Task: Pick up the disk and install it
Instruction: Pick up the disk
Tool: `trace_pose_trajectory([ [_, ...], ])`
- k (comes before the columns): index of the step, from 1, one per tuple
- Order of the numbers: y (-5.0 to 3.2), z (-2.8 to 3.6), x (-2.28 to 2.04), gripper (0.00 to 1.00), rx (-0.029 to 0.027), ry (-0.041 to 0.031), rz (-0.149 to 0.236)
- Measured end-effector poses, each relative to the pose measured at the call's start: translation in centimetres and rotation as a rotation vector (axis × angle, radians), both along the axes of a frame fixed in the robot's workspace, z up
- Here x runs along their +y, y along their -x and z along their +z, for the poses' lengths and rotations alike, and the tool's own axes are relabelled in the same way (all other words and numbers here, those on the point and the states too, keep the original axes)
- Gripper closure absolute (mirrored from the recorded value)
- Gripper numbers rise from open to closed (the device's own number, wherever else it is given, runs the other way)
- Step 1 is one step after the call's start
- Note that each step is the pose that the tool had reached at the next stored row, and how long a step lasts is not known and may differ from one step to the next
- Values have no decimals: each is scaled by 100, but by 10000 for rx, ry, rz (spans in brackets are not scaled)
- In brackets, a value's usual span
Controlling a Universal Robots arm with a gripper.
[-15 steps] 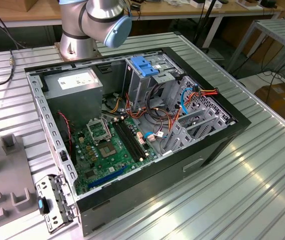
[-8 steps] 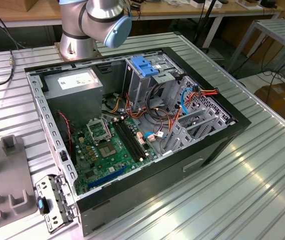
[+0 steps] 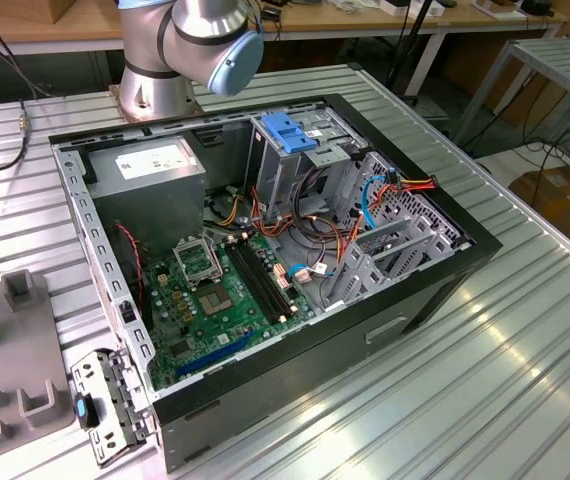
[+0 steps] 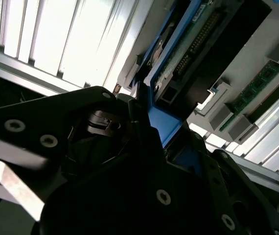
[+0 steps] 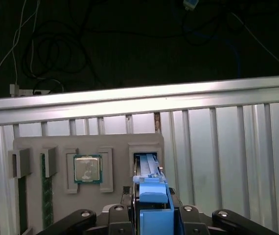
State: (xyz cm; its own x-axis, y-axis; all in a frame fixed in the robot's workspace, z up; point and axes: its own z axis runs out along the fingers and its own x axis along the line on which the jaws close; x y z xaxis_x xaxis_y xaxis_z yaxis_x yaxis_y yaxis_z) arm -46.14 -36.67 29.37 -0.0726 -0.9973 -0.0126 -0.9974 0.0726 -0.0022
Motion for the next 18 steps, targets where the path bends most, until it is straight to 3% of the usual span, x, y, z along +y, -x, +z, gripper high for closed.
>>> trace_pose_trajectory([
  [4, 2, -3, -4, 63, 1, 1, 735],
  [18, 2, -4, -3, 63, 2, 0, 694],
])
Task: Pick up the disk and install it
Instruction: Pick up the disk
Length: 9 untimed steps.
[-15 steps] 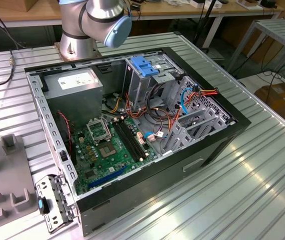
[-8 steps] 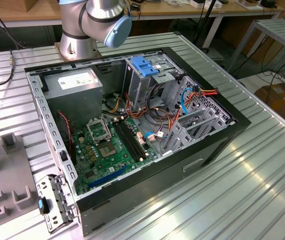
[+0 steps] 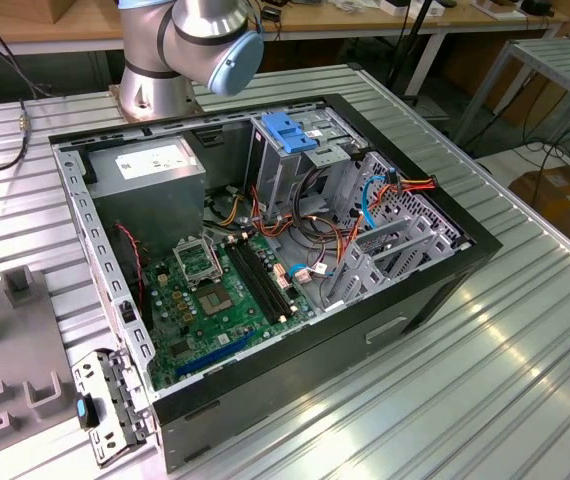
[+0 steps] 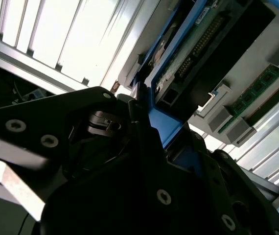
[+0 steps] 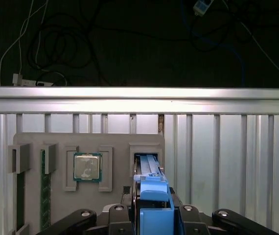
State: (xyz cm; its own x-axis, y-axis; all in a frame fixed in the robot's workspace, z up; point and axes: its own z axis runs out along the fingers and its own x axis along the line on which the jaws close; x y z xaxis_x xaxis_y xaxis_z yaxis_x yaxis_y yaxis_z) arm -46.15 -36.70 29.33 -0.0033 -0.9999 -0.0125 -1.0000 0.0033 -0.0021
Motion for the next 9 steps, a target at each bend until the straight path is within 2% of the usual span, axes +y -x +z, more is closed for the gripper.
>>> trace_pose_trajectory([
  [2, 0, -1, 0, 63, 0, 1, -126],
  [9, 0, -1, 0, 63, -1, 0, -129],
])
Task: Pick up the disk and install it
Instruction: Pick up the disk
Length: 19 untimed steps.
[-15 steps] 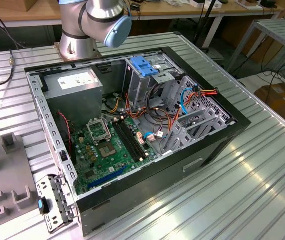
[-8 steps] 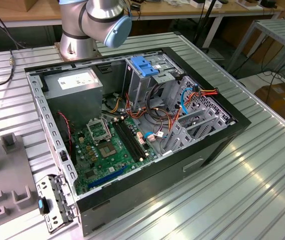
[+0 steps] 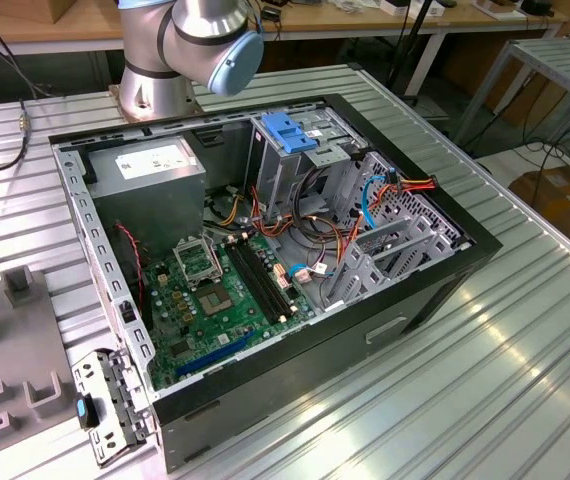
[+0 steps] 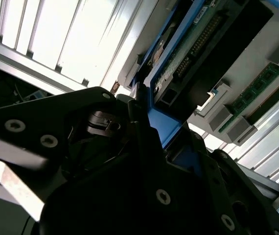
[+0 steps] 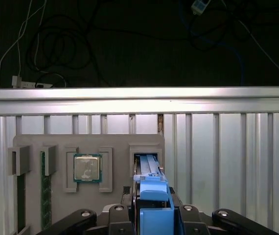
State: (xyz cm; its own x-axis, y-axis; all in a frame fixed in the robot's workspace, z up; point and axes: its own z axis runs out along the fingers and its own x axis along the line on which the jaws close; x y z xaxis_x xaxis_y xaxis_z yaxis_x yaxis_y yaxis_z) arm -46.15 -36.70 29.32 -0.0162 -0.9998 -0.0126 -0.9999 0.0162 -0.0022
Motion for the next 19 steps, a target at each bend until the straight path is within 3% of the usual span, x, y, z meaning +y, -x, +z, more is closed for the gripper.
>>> trace_pose_trajectory([
  [19, 0, 19, 0, 63, -3, 26, 1],
])
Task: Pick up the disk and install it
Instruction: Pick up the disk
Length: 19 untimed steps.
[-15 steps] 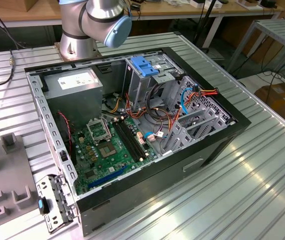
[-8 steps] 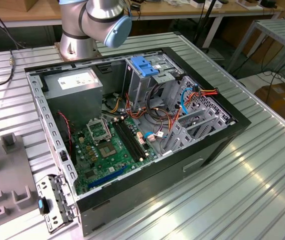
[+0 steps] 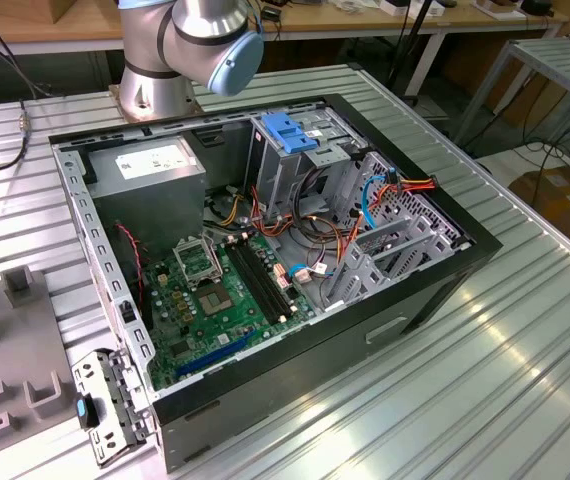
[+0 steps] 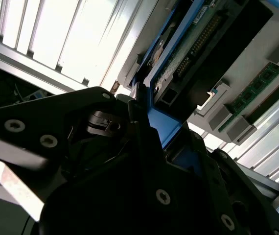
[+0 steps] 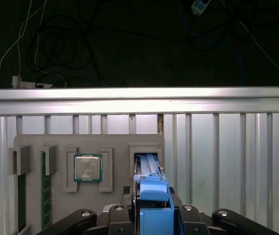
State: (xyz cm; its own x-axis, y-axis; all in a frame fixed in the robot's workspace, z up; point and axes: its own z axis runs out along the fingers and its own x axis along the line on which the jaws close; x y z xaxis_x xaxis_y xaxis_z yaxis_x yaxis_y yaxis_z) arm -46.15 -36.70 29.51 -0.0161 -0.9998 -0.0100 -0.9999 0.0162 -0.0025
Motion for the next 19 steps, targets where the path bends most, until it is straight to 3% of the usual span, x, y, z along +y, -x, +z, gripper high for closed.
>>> trace_pose_trajectory([
  [19, 0, 51, 0, 63, -3, 0, 0],
])
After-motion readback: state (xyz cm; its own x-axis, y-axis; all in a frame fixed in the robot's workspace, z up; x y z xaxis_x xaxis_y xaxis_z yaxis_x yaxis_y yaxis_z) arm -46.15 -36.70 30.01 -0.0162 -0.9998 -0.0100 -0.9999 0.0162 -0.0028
